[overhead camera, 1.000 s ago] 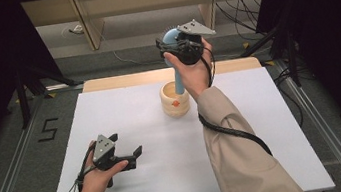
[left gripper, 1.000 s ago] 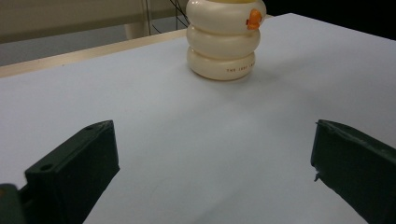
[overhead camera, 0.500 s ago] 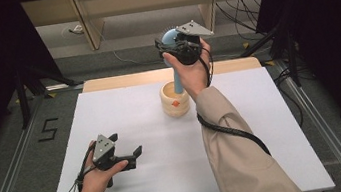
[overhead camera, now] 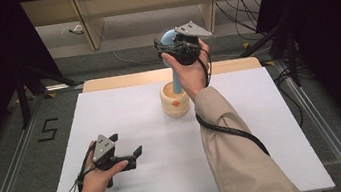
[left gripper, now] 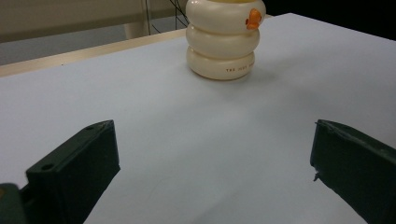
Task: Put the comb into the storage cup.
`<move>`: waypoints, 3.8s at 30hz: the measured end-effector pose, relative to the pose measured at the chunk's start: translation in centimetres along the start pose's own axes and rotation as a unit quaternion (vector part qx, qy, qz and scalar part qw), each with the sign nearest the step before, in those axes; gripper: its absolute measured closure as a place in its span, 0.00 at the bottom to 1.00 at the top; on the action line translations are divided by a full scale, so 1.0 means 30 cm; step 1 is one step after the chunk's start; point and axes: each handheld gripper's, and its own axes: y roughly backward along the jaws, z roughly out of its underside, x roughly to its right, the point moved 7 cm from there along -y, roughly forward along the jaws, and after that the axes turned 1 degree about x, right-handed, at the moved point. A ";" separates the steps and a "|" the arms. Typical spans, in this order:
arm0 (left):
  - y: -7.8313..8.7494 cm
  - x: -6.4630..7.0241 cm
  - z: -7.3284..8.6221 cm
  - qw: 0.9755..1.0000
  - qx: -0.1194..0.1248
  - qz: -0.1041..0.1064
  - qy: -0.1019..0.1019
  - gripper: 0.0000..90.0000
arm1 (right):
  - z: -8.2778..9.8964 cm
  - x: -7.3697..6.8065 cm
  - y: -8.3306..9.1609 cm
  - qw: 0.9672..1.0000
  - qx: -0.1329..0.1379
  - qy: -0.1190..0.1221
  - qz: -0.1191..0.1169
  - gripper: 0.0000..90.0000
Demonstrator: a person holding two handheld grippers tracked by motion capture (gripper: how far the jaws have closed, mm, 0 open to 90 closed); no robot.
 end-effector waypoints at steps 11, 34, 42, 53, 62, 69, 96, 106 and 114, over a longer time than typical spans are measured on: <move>-0.001 0.001 0.001 1.000 0.000 0.000 -0.001 0.01 | 0.015 0.001 -0.012 1.000 -0.003 0.005 0.006 0.29; -0.003 0.003 0.003 1.000 -0.001 0.001 -0.001 0.01 | 0.049 0.006 -0.033 1.000 -0.007 0.008 0.012 0.28; -0.004 0.004 0.005 1.000 -0.002 0.002 0.000 0.01 | 0.062 0.012 -0.038 1.000 -0.011 0.007 0.014 0.28; -0.004 0.004 0.005 1.000 -0.002 0.002 0.001 0.01 | 0.076 0.013 -0.047 1.000 -0.011 0.005 0.015 0.28; -0.005 0.005 0.006 1.000 -0.003 0.003 0.000 0.01 | 0.091 0.015 -0.052 1.000 -0.014 0.007 0.015 0.28; -0.006 0.006 0.007 1.000 -0.003 0.003 0.000 0.01 | 0.104 0.017 -0.055 1.000 -0.016 0.004 0.016 0.28; -0.008 0.009 0.009 1.000 -0.004 0.004 0.000 0.01 | 0.137 0.022 -0.064 1.000 -0.021 0.005 0.017 0.28; -0.008 0.009 0.009 1.000 -0.004 0.004 0.001 0.01 | 0.158 0.023 -0.070 1.000 -0.025 0.004 0.017 0.28; -0.008 0.010 0.009 1.000 -0.004 0.005 0.000 0.01 | 0.176 0.020 -0.073 1.000 -0.027 0.003 0.015 0.28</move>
